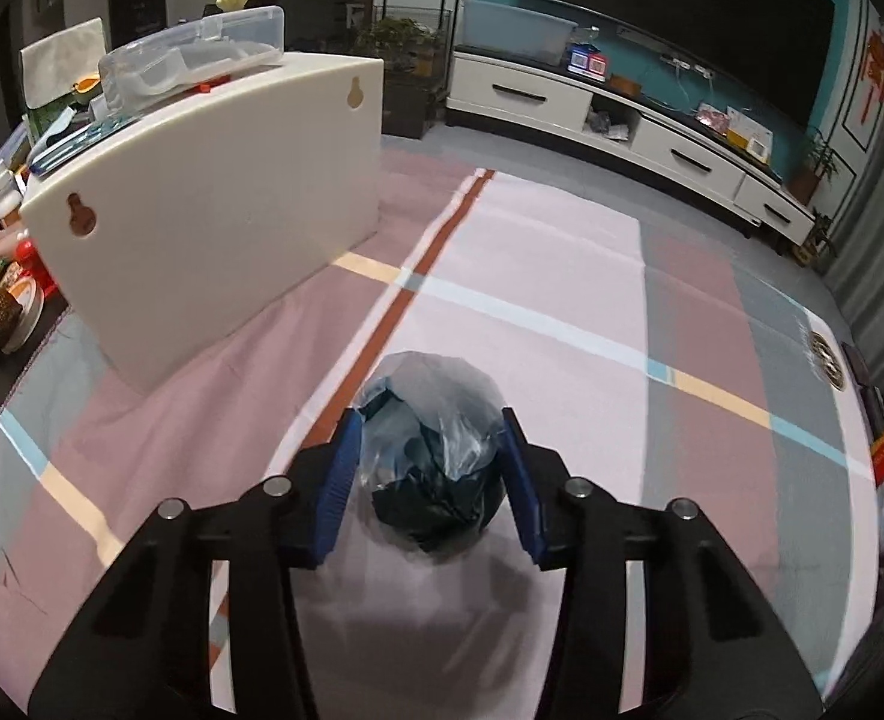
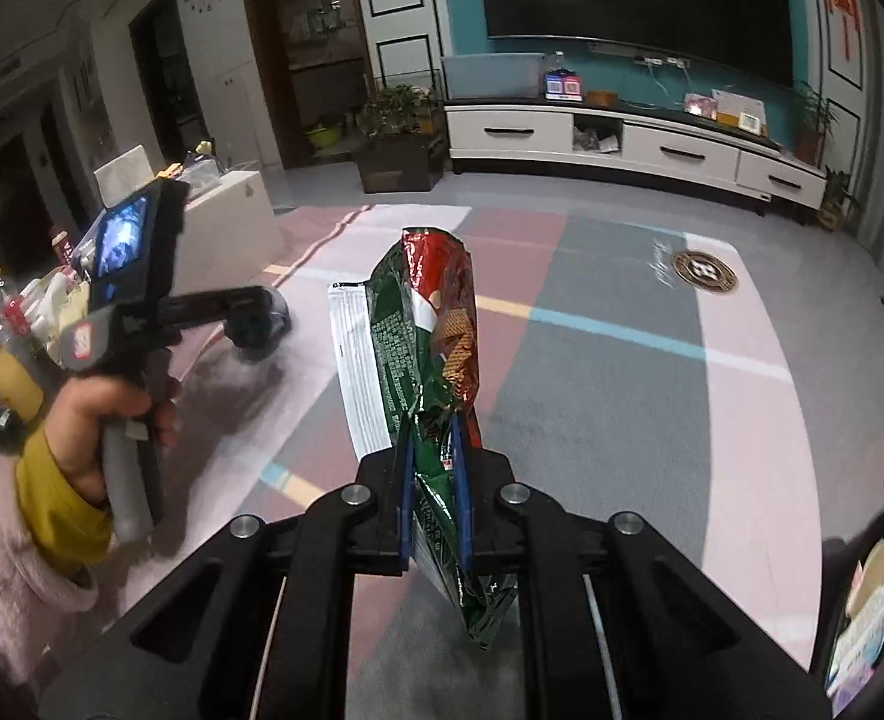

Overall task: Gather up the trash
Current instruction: 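Carry the dark bag and green wrapper over the black bin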

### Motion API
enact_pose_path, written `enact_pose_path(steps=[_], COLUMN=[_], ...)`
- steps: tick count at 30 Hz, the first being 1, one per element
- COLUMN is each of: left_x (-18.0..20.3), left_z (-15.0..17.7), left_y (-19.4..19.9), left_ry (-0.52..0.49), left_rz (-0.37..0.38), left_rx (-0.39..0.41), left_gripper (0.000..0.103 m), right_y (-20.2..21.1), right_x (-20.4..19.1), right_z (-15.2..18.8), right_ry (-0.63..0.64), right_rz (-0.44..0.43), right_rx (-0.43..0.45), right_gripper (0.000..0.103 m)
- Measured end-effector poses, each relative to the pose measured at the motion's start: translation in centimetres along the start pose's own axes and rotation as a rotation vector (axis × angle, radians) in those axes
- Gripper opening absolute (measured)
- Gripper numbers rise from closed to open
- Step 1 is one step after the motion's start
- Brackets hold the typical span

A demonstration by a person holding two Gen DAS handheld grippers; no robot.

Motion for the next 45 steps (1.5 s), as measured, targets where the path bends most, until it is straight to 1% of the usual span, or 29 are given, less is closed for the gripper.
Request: enact_pose_path(steps=[2, 5, 9, 11, 18, 22, 29, 38, 45], left_x=[-0.1, 0.4, 0.6, 0.4, 0.2, 0.6, 2.0, 4.5, 6.7], left_z=[0.5, 1.9, 5.0, 6.5, 12.0, 14.2, 16.6, 18.0, 18.6], left_y=[1.4, 4.1, 8.0, 9.4, 14.2, 16.7, 20.5, 24.0, 26.0], left_ry=[-0.008, -0.054, -0.106, -0.115, -0.152, -0.182, -0.243, -0.309, -0.363], left_rz=[0.021, 0.043, 0.086, 0.095, 0.118, 0.124, 0.142, 0.177, 0.198], left_rx=[0.005, 0.025, 0.015, 0.006, -0.033, -0.027, 0.004, 0.041, 0.073], left_gripper=[0.044, 0.044, 0.045, 0.045, 0.045, 0.045, 0.046, 0.046, 0.046], right_y=[0.6, 1.5, 3.0, 3.6, 5.8, 6.7, 9.2, 12.7, 15.0], right_x=[0.4, 1.3, 2.1, 2.3, 1.2, 0.1, -0.5, 0.7, 1.8], right_z=[0.9, 2.4, 4.7, 5.7, 8.8, 9.4, 9.9, 10.3, 10.6], right_ry=[-0.029, -0.074, -0.113, -0.123, -0.154, -0.154, -0.168, -0.2, -0.228], right_rz=[0.0, 0.01, 0.025, 0.027, -0.015, -0.036, -0.051, -0.044, -0.031], right_rx=[-0.009, -0.03, -0.06, -0.073, -0.118, -0.121, -0.087, -0.027, 0.018], right_gripper=[0.012, 0.012, 0.012, 0.012, 0.012, 0.012, 0.012, 0.012, 0.012])
Point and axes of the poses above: each gripper's, at about its wrist camera, not at the fingertips, and y roughly against the way its jaws point, x to its right, z to its underside, the point moved 2 cm from there along -y, roughly the way its jaws point, and after that the axes turned 1 degree about z, right-handed, at the moved point
